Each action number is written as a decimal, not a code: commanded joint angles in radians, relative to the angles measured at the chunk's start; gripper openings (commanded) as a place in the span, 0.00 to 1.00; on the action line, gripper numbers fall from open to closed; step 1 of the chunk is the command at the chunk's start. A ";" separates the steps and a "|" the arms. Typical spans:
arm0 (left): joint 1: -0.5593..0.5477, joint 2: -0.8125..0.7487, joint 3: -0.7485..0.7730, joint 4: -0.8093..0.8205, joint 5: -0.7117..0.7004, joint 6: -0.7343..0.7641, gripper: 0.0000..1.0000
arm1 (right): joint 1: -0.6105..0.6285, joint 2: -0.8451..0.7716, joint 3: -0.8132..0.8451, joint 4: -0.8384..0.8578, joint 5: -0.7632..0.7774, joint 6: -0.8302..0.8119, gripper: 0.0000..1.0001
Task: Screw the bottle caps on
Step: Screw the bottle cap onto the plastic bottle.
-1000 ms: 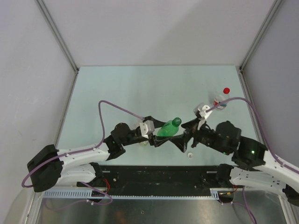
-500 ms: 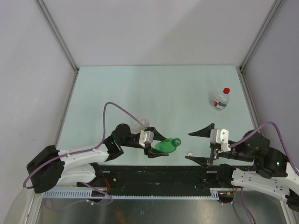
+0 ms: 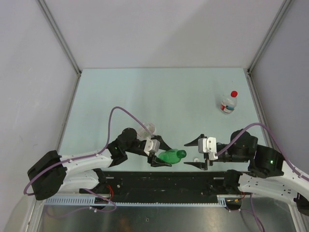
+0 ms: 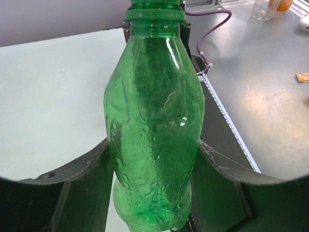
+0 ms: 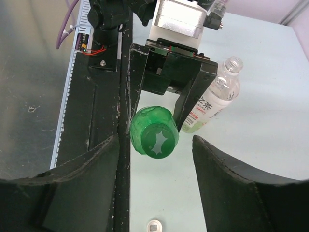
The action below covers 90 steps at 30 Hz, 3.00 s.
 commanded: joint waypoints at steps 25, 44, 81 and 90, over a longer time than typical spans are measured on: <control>0.005 -0.023 0.057 0.002 0.021 0.011 0.00 | 0.005 0.066 0.004 -0.008 0.025 0.007 0.43; 0.002 -0.079 0.132 0.002 -0.411 0.109 0.00 | 0.007 0.167 0.004 0.024 0.282 0.537 0.13; -0.085 0.079 0.167 0.035 -0.663 0.121 0.00 | 0.047 0.069 0.004 0.079 0.616 0.724 0.82; -0.061 -0.042 0.100 -0.147 -0.196 0.201 0.00 | 0.048 -0.112 -0.022 -0.022 0.197 0.095 0.90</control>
